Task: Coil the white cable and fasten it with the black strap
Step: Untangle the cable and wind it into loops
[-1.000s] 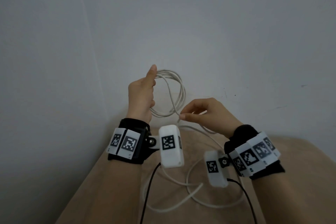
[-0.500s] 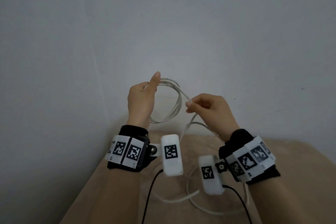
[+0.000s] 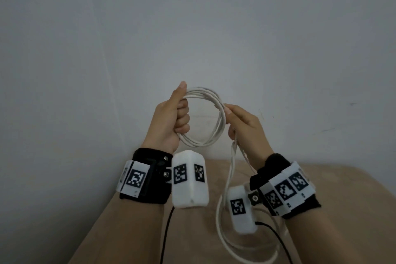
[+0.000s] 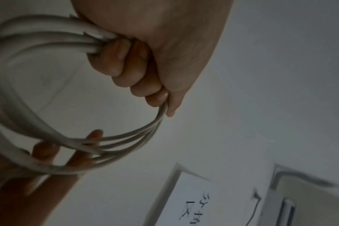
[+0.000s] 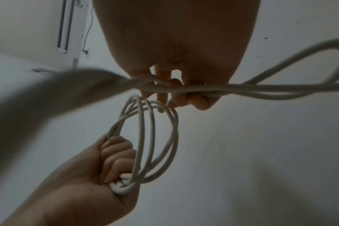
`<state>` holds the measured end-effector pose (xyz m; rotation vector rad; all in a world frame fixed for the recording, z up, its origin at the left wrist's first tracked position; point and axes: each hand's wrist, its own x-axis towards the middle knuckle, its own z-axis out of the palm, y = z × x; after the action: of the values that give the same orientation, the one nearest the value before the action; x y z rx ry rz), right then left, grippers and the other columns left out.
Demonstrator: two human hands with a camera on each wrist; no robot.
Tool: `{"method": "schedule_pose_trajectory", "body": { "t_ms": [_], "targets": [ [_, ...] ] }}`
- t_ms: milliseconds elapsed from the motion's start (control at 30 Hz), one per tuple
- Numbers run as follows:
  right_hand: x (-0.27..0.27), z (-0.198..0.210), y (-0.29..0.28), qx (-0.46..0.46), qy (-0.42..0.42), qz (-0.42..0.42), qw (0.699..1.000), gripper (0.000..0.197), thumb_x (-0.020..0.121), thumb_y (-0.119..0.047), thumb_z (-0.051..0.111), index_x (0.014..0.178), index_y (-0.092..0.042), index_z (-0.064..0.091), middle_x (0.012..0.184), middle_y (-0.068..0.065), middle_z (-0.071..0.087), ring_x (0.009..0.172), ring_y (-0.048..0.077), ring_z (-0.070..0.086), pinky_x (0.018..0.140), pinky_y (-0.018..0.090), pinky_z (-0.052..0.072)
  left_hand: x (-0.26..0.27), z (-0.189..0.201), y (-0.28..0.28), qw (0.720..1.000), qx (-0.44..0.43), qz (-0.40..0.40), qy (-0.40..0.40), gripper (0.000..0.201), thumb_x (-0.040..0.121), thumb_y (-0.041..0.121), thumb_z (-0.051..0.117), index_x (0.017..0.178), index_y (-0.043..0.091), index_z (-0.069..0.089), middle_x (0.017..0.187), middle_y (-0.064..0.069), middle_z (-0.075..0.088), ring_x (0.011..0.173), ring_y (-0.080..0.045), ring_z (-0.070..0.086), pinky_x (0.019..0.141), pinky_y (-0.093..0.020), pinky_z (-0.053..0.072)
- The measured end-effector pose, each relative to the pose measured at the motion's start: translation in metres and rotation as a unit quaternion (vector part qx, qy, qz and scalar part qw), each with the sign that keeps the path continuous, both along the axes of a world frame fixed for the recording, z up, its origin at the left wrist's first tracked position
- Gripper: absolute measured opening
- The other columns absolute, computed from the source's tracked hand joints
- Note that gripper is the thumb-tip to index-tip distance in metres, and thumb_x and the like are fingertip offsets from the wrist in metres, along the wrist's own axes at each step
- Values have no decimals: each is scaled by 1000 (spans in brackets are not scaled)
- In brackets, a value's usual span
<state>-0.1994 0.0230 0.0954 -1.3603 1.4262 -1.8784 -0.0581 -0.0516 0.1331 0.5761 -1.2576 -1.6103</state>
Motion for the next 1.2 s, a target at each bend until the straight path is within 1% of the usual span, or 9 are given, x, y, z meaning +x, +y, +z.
{"method": "schedule_pose_trajectory", "body": {
  "t_ms": [100, 200, 267, 433, 500, 600, 767, 1000, 1200],
  "targets": [
    [4, 1, 2, 15, 35, 12, 999, 27, 100, -28, 43, 101, -23, 70, 82, -6, 58, 59, -5, 49, 53, 8, 40, 1, 2, -3, 997, 49, -38, 39, 50, 91, 46, 55, 55, 23, 30, 43, 10, 16, 34, -5, 12, 36, -19, 9],
    [7, -1, 0, 33, -20, 72, 997, 32, 101, -29, 40, 96, -15, 68, 92, 5, 72, 81, 9, 63, 68, 19, 47, 1, 1, -4, 995, 75, -35, 59, 52, 91, 46, 56, 52, 23, 31, 42, 10, 16, 34, -5, 12, 37, -19, 9],
    [8, -2, -2, 16, -90, 119, 989, 29, 100, -24, 42, 88, -7, 63, 78, 6, 72, 75, 17, 65, 72, 29, 45, 1, 0, -4, 994, 82, -25, 64, 51, 91, 46, 56, 53, 22, 30, 42, 9, 16, 34, -6, 12, 38, -19, 9],
    [6, 1, 0, 19, -183, 197, 963, 37, 93, -42, 46, 92, -8, 60, 76, 11, 66, 65, 15, 61, 61, 24, 45, 0, -1, -3, 994, 85, -16, 66, 50, 91, 45, 57, 55, 22, 31, 43, 9, 17, 34, -6, 13, 35, -18, 11],
    [7, 1, 0, 31, -156, 195, 968, 42, 83, -50, 55, 95, -11, 63, 78, 9, 67, 70, 17, 62, 70, 30, 47, 1, -1, -4, 994, 84, -9, 66, 49, 91, 45, 57, 56, 22, 31, 43, 9, 17, 34, -6, 13, 35, -18, 11],
    [9, -1, 1, 48, -45, 150, 986, 35, 79, -37, 71, 106, -17, 60, 84, 4, 69, 75, 14, 65, 69, 30, 49, 1, -1, -4, 995, 79, 1, 65, 49, 91, 45, 57, 57, 22, 32, 44, 9, 17, 34, -6, 13, 35, -19, 11],
    [2, -1, 5, 127, 128, 58, 982, 71, 69, -27, 83, 130, -27, 47, 104, -1, 62, 59, -1, 60, 62, 18, 51, 4, 1, -2, 997, 44, 46, 47, 46, 92, 43, 57, 59, 21, 33, 43, 10, 20, 35, -5, 14, 35, -18, 12],
    [-26, 9, 12, -6, -63, 51, 997, 45, 82, 17, 49, 115, -10, 64, 91, 5, 59, 61, 7, 51, 56, 15, 43, 12, 3, -3, 991, -52, 118, -39, 45, 91, 39, 60, 58, 22, 34, 44, 12, 25, 38, -6, 15, 39, -20, 10],
    [-18, 14, 13, -15, -84, 100, 991, 49, 80, 17, 32, 99, -7, 70, 97, 15, 73, 44, 10, 34, 49, 20, 37, 7, 10, 6, 995, -55, 87, 10, 44, 92, 36, 60, 59, 21, 35, 47, 11, 27, 39, -6, 14, 39, -19, 11]
  ]
}}
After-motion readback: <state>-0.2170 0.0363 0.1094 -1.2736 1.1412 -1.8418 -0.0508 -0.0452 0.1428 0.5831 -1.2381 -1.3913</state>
